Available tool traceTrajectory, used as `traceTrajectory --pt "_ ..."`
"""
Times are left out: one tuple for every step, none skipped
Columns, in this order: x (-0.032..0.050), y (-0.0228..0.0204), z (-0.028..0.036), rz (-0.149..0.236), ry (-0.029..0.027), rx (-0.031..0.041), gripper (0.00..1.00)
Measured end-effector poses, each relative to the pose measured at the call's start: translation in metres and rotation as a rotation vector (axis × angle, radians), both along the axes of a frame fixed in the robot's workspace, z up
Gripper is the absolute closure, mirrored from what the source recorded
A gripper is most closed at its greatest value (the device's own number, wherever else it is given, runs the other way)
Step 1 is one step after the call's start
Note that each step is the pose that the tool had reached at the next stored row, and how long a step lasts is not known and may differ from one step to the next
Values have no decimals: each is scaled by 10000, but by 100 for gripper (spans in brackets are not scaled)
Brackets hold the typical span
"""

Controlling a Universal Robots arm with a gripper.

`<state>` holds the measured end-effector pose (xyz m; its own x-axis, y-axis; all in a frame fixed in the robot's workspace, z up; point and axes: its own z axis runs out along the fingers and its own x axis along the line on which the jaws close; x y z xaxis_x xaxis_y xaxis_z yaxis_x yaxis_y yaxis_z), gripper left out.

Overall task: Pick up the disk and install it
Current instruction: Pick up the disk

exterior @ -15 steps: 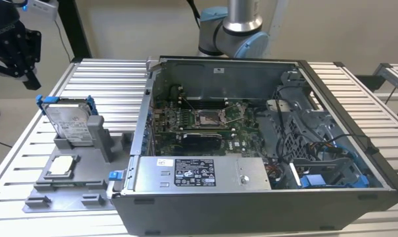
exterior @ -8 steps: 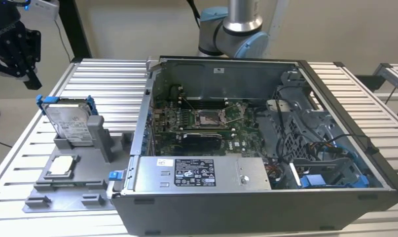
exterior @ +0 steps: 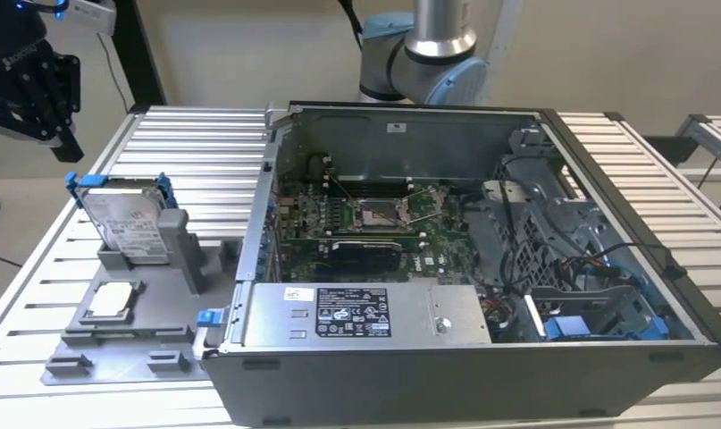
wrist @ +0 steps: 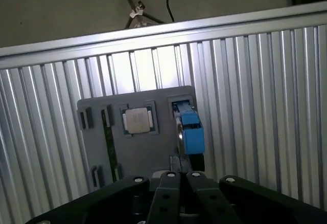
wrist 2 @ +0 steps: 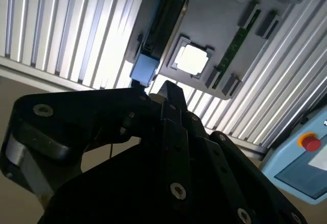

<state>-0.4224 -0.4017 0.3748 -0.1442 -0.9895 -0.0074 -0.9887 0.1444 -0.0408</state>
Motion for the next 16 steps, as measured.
traceTrajectory --pt "12 0 -3 16 0 70 100" --pt "27 0 -5 22 1 161 100" --pt "39 0 -7 24 2 259 100" --pt "48 -1 -9 26 1 363 100" --pt "52 -1 -11 31 0 469 100" --pt "53 -1 -15 52 8 526 100" --pt "53 1 -18 123 15 535 100" --pt "52 1 -20 270 22 534 100" --pt "53 0 -23 462 35 533 100" --pt "53 0 -25 641 46 532 100" --pt "52 0 -28 820 59 527 100" --pt "52 -1 -31 970 77 512 100" --pt "52 -1 -35 1068 98 495 100" --pt "52 0 -40 1110 120 493 100" --pt "52 0 -43 1122 131 492 100" --pt "52 0 -46 1124 141 492 100"
